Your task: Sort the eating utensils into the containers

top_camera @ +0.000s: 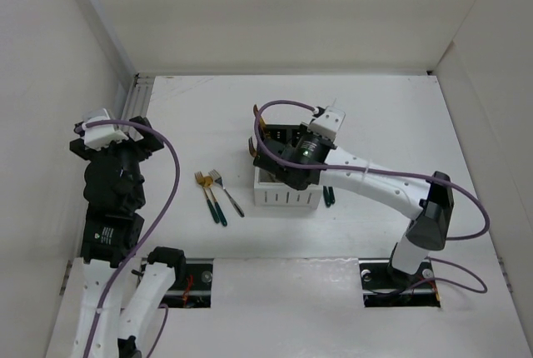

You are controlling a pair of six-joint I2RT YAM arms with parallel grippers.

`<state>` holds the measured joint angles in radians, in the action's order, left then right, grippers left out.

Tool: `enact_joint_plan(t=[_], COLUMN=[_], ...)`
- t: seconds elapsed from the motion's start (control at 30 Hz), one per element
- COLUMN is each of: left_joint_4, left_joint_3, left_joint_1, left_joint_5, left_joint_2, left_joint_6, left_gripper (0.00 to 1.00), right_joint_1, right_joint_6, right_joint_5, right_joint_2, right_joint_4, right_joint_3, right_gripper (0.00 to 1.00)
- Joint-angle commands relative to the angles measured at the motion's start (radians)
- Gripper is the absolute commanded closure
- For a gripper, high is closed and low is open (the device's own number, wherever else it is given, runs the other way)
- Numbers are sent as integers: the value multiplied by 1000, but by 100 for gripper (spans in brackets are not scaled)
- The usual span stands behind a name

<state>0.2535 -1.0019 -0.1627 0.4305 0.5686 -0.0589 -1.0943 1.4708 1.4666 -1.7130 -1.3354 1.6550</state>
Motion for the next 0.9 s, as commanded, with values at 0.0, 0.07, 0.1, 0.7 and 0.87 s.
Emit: enact_joint_plan(t=[0.0,0.07,0.1,0.7,0.87], left_joint_4=[-19,-19,-10,18,18], left_joint_3=[-7,-7,-7,2,2], left_joint_1=[14,14,14,32,32], left_joint_5=[-18,-18,-18,-18,-27], left_joint_2=[2,2,2,-16,-16], left_joint_6=[-13,-22,-22,-22,-22], left_gripper=[13,13,13,13,13], right_joint_1=[4,13,13,54,25], right_joint_6=[16,16,16,45,55], right_joint_5=[291,291,291,279,242], right_joint_2=[20,6,-9,-114,-103], right_joint_4=[-45,-45,-45,-45,-45], right_joint_3=[26,26,26,-27,-70], right_gripper=[100,100,100,100,53])
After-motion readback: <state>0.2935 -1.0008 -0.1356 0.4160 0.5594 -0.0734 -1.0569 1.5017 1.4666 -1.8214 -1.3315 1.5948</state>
